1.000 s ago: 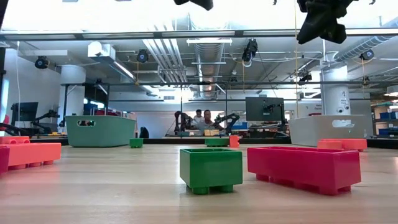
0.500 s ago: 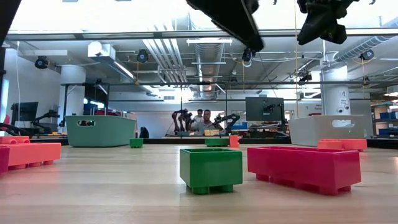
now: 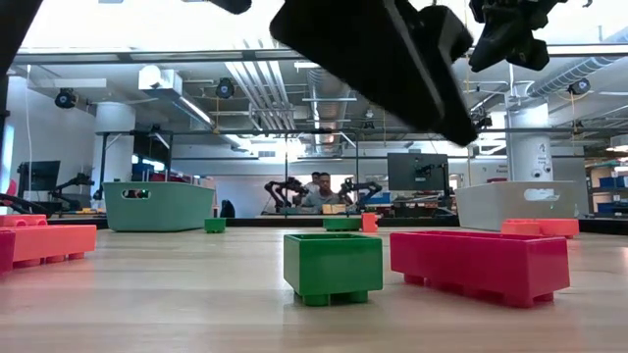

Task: Sort blocks
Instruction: Put the bottom center red game piece into the orange bin

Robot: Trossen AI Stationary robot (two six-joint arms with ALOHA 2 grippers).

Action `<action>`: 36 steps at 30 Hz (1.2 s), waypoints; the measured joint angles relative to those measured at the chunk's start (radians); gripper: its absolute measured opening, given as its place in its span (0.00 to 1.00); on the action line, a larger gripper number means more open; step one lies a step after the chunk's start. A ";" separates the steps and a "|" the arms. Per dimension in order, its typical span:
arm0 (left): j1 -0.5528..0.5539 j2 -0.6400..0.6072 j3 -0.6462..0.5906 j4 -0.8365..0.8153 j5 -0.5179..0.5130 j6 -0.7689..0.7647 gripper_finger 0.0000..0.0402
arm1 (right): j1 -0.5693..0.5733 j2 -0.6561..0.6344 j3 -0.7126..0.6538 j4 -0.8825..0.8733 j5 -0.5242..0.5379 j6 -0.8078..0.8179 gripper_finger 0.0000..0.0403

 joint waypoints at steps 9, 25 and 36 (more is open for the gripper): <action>0.011 0.004 -0.074 0.139 0.084 0.061 0.58 | 0.000 -0.004 -0.001 -0.010 0.003 0.034 0.10; 0.068 0.005 -0.121 0.163 0.045 0.118 0.59 | 0.000 -0.012 -0.001 -0.098 0.003 0.136 0.10; 0.050 0.036 -0.125 0.200 0.083 0.068 0.59 | 0.000 -0.012 -0.003 -0.099 0.001 0.136 0.10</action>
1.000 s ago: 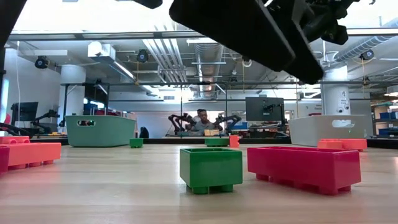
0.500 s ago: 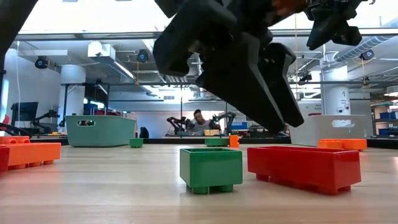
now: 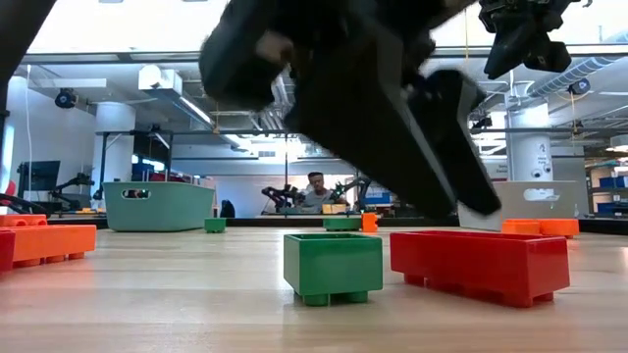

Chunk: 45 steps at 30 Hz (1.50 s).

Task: Sort blocks
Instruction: Put the bottom center red game piece into the orange bin

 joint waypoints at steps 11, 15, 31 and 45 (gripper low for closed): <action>0.006 0.023 0.000 0.028 0.032 -0.013 0.59 | 0.000 0.000 0.000 0.001 -0.001 -0.003 0.10; 0.006 0.032 -0.001 0.048 0.035 -0.001 0.59 | 0.000 0.000 0.000 0.001 -0.001 -0.005 0.10; 0.016 0.092 0.014 0.063 0.120 -0.019 0.58 | 0.000 0.002 -0.001 0.001 -0.001 -0.007 0.10; 0.022 0.089 0.014 0.061 0.095 -0.013 0.28 | 0.000 0.002 -0.003 0.001 -0.001 -0.019 0.10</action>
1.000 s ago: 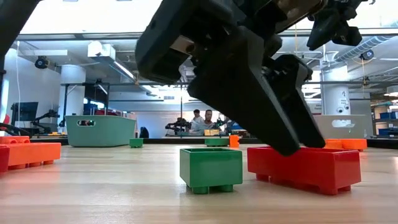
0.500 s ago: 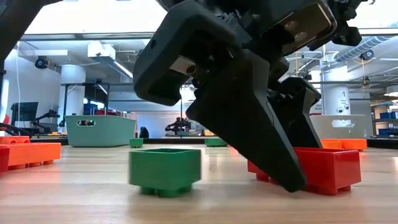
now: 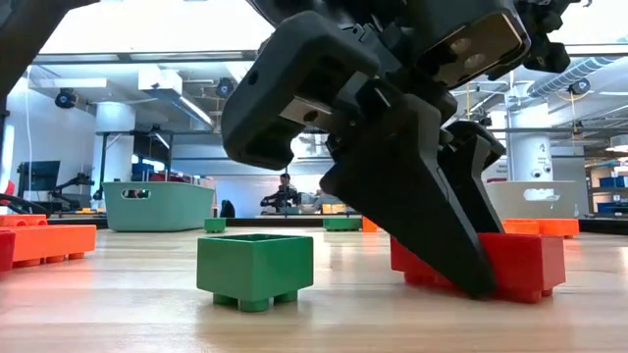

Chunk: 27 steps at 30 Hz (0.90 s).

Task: Sort blocks
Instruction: Put the bottom center red game piece into the orange bin

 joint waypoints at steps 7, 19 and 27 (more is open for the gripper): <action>0.005 -0.022 0.005 -0.067 -0.025 -0.023 0.28 | 0.000 0.000 0.000 0.000 0.000 0.000 0.10; 0.061 -0.038 0.313 -0.406 -0.106 -0.123 0.28 | 0.000 0.000 0.000 0.001 0.000 0.001 0.10; 0.085 -0.092 0.346 -0.522 -0.193 -0.312 0.28 | -0.001 0.000 0.000 0.001 0.000 0.001 0.10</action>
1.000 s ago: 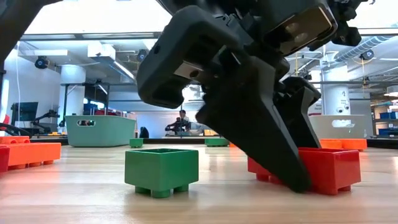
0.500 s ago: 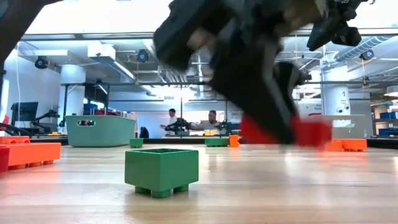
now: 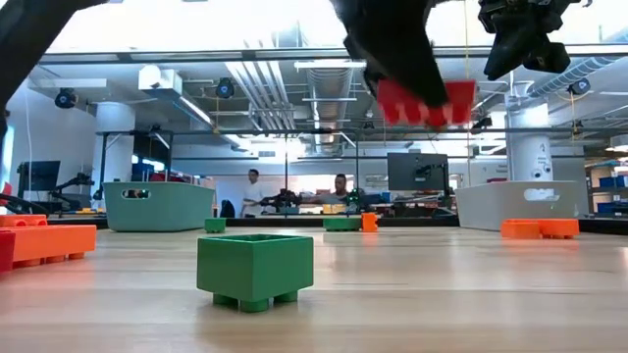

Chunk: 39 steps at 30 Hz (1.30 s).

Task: Sort blocks
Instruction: Put the bottom center red game piece into the orange bin

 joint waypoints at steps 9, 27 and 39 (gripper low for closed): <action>-0.071 -0.239 -0.251 0.061 -0.242 -0.388 0.28 | 0.000 0.001 0.000 0.002 0.003 -0.013 0.10; -0.521 -0.718 -0.743 -0.008 -0.409 -1.808 0.28 | -0.002 0.081 0.000 0.065 0.009 -0.053 0.10; -0.807 -0.638 -0.544 -0.506 -0.186 -2.336 0.28 | -0.002 0.210 0.000 0.123 -0.025 -0.034 0.10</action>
